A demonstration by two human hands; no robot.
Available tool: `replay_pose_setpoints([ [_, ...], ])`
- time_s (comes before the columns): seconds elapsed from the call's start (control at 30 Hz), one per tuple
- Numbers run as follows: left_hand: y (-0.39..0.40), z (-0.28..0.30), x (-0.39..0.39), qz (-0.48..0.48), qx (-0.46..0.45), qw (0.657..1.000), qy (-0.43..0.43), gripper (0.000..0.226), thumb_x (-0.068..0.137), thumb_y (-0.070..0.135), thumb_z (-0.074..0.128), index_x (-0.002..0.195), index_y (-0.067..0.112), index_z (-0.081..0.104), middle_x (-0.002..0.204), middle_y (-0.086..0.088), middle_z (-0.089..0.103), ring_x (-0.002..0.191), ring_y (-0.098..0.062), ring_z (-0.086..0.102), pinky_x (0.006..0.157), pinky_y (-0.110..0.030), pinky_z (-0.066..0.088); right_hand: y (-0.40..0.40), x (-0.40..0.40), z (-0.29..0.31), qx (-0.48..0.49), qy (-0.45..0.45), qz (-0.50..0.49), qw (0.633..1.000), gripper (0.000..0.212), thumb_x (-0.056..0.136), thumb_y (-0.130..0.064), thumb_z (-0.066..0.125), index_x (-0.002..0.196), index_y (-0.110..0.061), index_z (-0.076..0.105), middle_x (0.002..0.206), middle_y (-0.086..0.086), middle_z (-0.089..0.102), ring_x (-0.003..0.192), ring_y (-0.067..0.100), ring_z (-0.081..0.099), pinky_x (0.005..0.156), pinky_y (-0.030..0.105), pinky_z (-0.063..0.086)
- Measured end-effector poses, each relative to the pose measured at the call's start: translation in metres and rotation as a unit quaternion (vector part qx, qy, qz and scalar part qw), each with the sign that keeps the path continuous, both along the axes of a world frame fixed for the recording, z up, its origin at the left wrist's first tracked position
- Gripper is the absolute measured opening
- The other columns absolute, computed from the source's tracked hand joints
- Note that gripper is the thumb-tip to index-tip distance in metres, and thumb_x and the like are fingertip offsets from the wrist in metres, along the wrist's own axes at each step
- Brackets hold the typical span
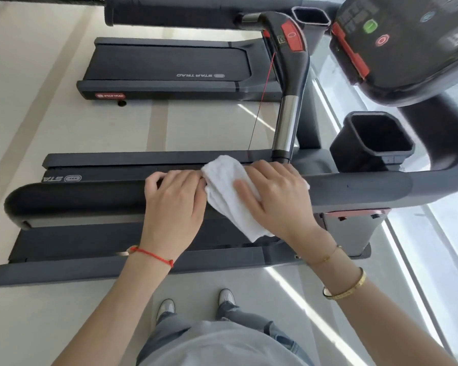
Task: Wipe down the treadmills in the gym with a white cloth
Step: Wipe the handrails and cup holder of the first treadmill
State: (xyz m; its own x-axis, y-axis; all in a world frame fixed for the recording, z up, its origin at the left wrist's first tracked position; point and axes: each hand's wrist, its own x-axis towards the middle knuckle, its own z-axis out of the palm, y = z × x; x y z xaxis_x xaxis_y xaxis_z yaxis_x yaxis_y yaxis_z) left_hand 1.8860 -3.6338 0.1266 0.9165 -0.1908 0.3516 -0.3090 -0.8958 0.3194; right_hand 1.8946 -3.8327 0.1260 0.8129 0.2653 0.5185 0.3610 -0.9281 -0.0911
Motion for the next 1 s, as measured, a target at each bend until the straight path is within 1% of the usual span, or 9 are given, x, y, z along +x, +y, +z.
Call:
replay_pose_setpoints([
  [0.13,0.000,-0.002,0.000,-0.005,0.000,1.000,-0.010,0.036,0.102,0.026,0.033,0.110,0.022,0.068,0.106,0.012,0.070,0.102,-0.011,0.063,0.098,-0.035,0.031,-0.039,-0.014,-0.008,-0.047,-0.027,0.061,0.997,0.039,0.099,-0.043,0.049,0.121,-0.014,0.064,0.114,0.003,0.065,0.104,0.025,0.060,0.093,0.039,0.045],
  [0.2,0.000,-0.003,0.000,-0.003,-0.007,1.000,-0.013,0.035,0.103,0.026,0.035,0.112,0.023,0.068,0.109,0.013,0.070,0.103,-0.009,0.063,0.100,-0.034,0.030,-0.063,-0.019,-0.010,-0.041,-0.039,0.038,0.998,0.040,0.098,-0.043,0.051,0.122,-0.013,0.063,0.116,0.004,0.065,0.107,0.027,0.060,0.095,0.039,0.044],
  [0.27,0.000,-0.003,0.000,-0.003,-0.007,1.000,-0.014,0.033,0.103,0.025,0.037,0.112,0.023,0.068,0.110,0.013,0.069,0.104,-0.008,0.062,0.100,-0.034,0.030,-0.066,-0.018,-0.008,-0.002,-0.045,0.000,0.999,0.035,0.098,-0.041,0.050,0.110,-0.013,0.068,0.106,0.003,0.067,0.096,0.026,0.062,0.090,0.037,0.045],
  [0.37,0.001,-0.002,-0.001,-0.007,-0.010,1.000,-0.016,0.031,0.102,0.024,0.039,0.112,0.020,0.068,0.110,0.010,0.070,0.104,-0.011,0.063,0.100,-0.035,0.031,-0.036,-0.007,-0.003,0.024,-0.046,-0.025,0.998,0.033,0.095,-0.039,0.048,0.085,-0.015,0.067,0.080,-0.001,0.065,0.072,0.024,0.058,0.075,0.036,0.045],
  [0.43,0.006,-0.001,-0.001,0.000,-0.016,1.000,-0.022,0.030,0.100,0.021,0.041,0.110,0.017,0.069,0.110,0.007,0.070,0.104,-0.014,0.063,0.100,-0.036,0.033,-0.009,0.000,-0.002,0.010,-0.031,0.000,0.999,0.037,0.095,-0.042,0.046,0.083,-0.015,0.067,0.075,0.000,0.062,0.068,0.023,0.056,0.070,0.038,0.044],
  [0.53,0.023,-0.001,-0.002,0.032,-0.020,0.999,-0.033,0.027,0.099,0.019,0.045,0.109,0.016,0.069,0.109,0.005,0.070,0.105,-0.017,0.063,0.101,-0.038,0.033,0.008,0.002,-0.006,-0.001,-0.023,0.026,0.999,0.041,0.096,-0.046,0.045,0.089,-0.014,0.068,0.081,0.002,0.065,0.071,0.024,0.059,0.071,0.039,0.046],
  [0.67,0.054,-0.002,-0.004,0.049,-0.016,0.998,-0.037,0.025,0.099,0.021,0.047,0.108,0.015,0.070,0.107,0.002,0.071,0.103,-0.019,0.064,0.110,-0.042,0.030,0.016,0.003,-0.005,-0.014,-0.027,0.020,0.999,0.048,0.095,-0.055,0.042,0.097,-0.016,0.070,0.085,0.001,0.067,0.071,0.023,0.061,0.071,0.038,0.048],
  [0.83,0.094,-0.001,-0.004,0.047,-0.006,0.998,-0.035,0.026,0.099,0.022,0.047,0.110,0.016,0.069,0.108,0.004,0.070,0.105,-0.019,0.063,0.113,-0.046,0.029,0.066,0.010,-0.003,-0.016,-0.024,-0.010,1.000,0.053,0.094,-0.059,0.037,0.079,-0.018,0.067,0.068,0.000,0.058,0.060,0.022,0.055,0.060,0.037,0.046],
  [1.0,0.143,-0.001,-0.001,0.054,-0.018,0.998,-0.026,0.029,0.099,0.024,0.044,0.111,0.016,0.069,0.109,0.004,0.070,0.108,-0.018,0.062,0.114,-0.045,0.027,0.130,0.017,-0.002,0.000,-0.038,-0.046,0.998,0.048,0.093,-0.049,0.044,0.059,-0.016,0.053,0.052,0.001,0.043,0.047,0.022,0.042,0.050,0.036,0.041],
])
